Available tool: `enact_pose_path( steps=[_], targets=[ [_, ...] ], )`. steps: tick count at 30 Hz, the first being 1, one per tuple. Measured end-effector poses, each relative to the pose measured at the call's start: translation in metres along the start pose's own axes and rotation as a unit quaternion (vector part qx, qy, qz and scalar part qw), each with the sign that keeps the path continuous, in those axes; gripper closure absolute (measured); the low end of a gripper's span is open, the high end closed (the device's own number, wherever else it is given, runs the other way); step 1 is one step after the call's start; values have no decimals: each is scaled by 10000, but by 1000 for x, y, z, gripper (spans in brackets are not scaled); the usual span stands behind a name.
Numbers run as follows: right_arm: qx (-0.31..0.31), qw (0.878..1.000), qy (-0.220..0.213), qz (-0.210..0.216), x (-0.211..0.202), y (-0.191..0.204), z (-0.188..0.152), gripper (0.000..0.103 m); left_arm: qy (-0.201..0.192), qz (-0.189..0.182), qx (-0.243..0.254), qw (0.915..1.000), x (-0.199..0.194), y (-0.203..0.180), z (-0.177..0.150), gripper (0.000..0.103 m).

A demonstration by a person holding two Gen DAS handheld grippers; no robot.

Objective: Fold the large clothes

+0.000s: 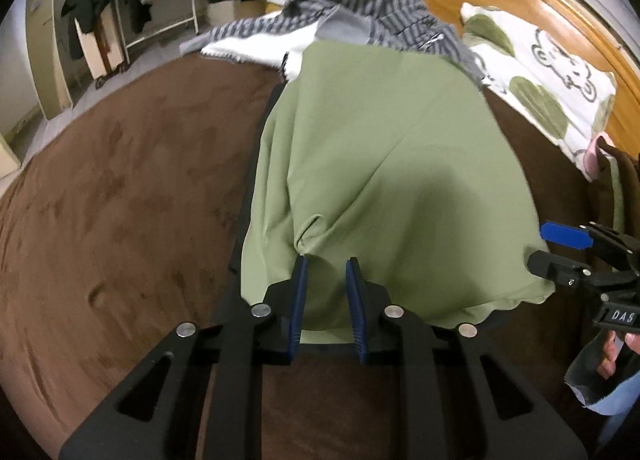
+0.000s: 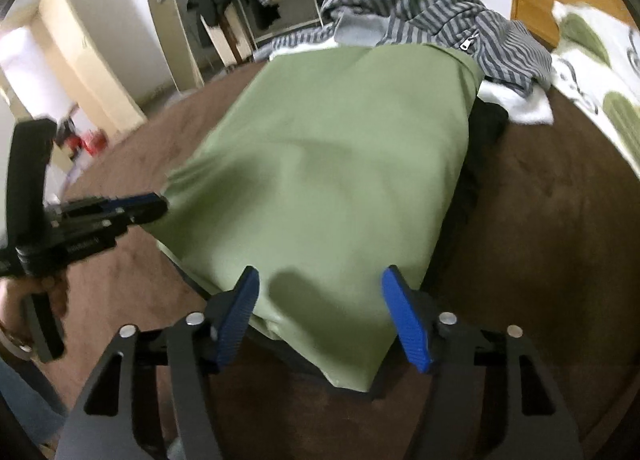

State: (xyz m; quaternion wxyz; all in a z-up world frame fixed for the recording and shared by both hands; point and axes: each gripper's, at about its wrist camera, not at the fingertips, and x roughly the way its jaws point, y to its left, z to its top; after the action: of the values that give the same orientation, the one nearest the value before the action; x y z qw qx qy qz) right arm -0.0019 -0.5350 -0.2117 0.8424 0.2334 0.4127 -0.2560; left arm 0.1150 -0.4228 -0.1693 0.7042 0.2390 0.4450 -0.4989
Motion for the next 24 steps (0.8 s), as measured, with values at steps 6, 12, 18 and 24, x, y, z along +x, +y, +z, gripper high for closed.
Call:
enact_pose_path(
  steps=[6,12,18,24],
  targets=[
    [59,9999,103,-38,23,-5,-18,40,95,-45,-236,9997,30,15,-20,89],
    [6,9999,115,-67,30,-5,-20,40,120,-239,-385,9989,45,28,-24,93],
    [41,9998,170,9,34,-8,-19,40,145,-361,-375,9985,47,30,-24,93],
    [33,9998,211,-25,29,-5,-17,40,85,-618,-636,9960,44,36,-23,94]
  ],
)
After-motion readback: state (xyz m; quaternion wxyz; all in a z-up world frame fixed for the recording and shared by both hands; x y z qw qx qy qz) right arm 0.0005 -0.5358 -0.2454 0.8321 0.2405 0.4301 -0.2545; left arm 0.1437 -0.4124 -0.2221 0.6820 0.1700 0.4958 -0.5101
